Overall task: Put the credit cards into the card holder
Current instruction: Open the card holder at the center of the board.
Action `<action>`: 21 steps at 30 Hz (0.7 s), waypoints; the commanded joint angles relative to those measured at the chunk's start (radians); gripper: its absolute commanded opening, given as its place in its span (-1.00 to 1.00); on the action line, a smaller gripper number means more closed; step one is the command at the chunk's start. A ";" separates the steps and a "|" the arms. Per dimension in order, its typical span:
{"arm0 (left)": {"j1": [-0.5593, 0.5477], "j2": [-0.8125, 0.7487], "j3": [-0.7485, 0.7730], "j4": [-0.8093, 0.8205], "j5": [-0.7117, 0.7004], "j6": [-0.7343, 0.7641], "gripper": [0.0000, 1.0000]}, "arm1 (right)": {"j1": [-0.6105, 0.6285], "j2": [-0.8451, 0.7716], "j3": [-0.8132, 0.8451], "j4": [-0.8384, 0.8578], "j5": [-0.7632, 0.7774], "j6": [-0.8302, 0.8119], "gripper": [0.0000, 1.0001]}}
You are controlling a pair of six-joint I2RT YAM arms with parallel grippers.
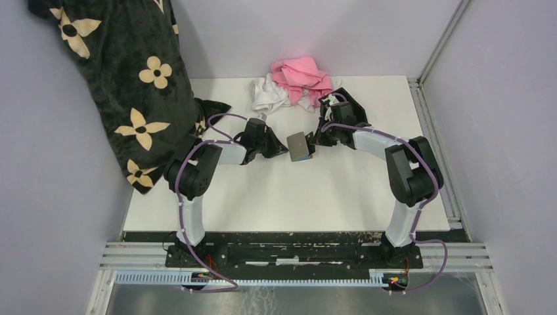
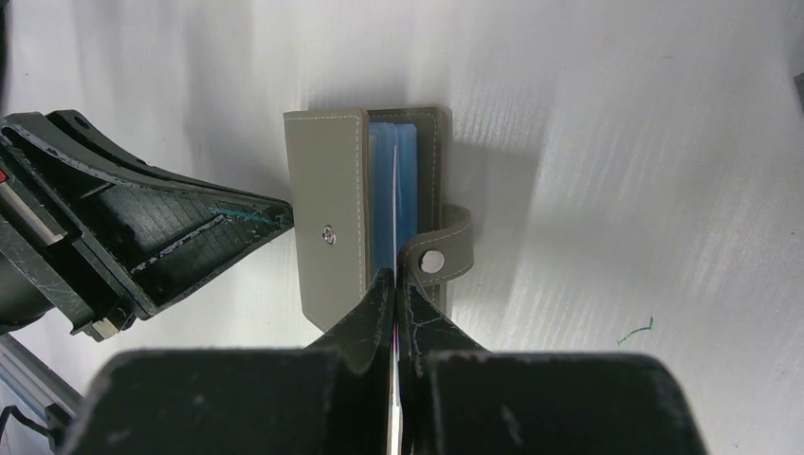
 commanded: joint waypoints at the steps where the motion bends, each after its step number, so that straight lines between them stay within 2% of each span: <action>1: -0.001 0.066 -0.024 -0.159 -0.060 0.008 -0.68 | -0.009 -0.019 0.003 0.018 0.020 -0.014 -0.98; 14: -0.008 0.070 -0.018 -0.154 -0.059 0.004 -0.67 | -0.012 0.005 -0.006 0.036 0.000 -0.004 -0.98; 21: -0.015 0.077 -0.020 -0.146 -0.050 0.004 -0.68 | -0.012 0.020 -0.030 0.118 -0.061 0.062 -0.98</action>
